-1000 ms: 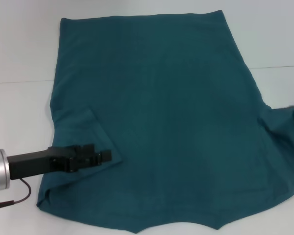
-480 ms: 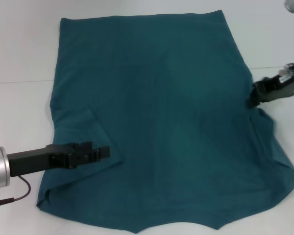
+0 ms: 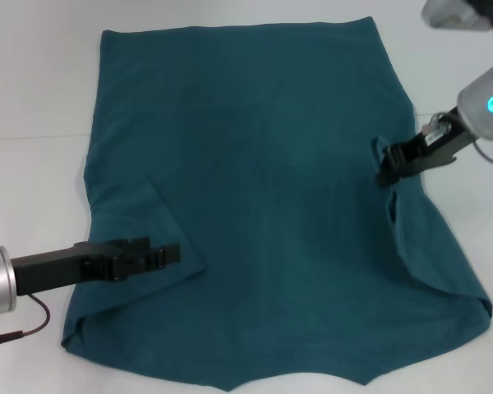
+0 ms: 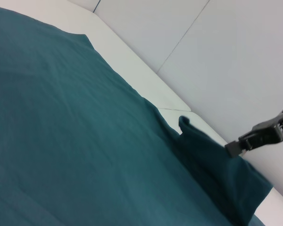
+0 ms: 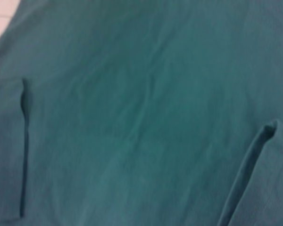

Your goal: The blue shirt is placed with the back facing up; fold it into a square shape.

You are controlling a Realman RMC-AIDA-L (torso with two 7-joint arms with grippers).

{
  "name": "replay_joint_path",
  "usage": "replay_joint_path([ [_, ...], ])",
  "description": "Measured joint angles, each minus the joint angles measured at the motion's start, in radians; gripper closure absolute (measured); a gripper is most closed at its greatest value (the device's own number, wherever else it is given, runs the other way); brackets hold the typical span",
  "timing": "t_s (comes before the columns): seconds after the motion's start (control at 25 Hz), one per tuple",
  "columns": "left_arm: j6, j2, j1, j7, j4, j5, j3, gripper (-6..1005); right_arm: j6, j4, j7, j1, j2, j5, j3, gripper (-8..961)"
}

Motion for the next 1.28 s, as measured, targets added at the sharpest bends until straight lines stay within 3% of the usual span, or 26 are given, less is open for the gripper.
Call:
replay_joint_path([
  [0.4,-0.011,0.000,0.001,-0.001,-0.004,0.000,0.000,201,0.096,0.068,0.010,-0.021,0.014,0.051,0.000,794],
  [0.68,-0.011,0.001,0.002,-0.023,-0.005,0.000,-0.007,201,0.085,0.069,-0.007,-0.073,-0.024,0.223,0.009,766],
  [0.76,-0.001,0.010,0.004,-0.113,-0.001,0.000,-0.048,202,0.054,0.063,-0.039,-0.104,-0.044,0.312,0.016,758],
  [0.84,0.007,0.015,0.006,-0.162,0.000,0.000,-0.067,202,0.040,0.062,-0.054,-0.114,-0.050,0.345,0.022,687],
  [1.08,0.070,0.060,0.055,-0.534,-0.001,0.033,-0.135,202,-0.003,0.062,-0.082,-0.158,-0.080,0.435,0.043,447],
  [1.2,0.091,0.068,0.086,-0.610,0.005,0.081,-0.175,203,-0.004,0.062,-0.082,-0.164,-0.083,0.435,0.044,299],
  [1.28,0.104,0.069,0.097,-0.629,0.005,0.114,-0.204,203,-0.005,0.062,-0.082,-0.164,-0.083,0.435,0.044,258],
])
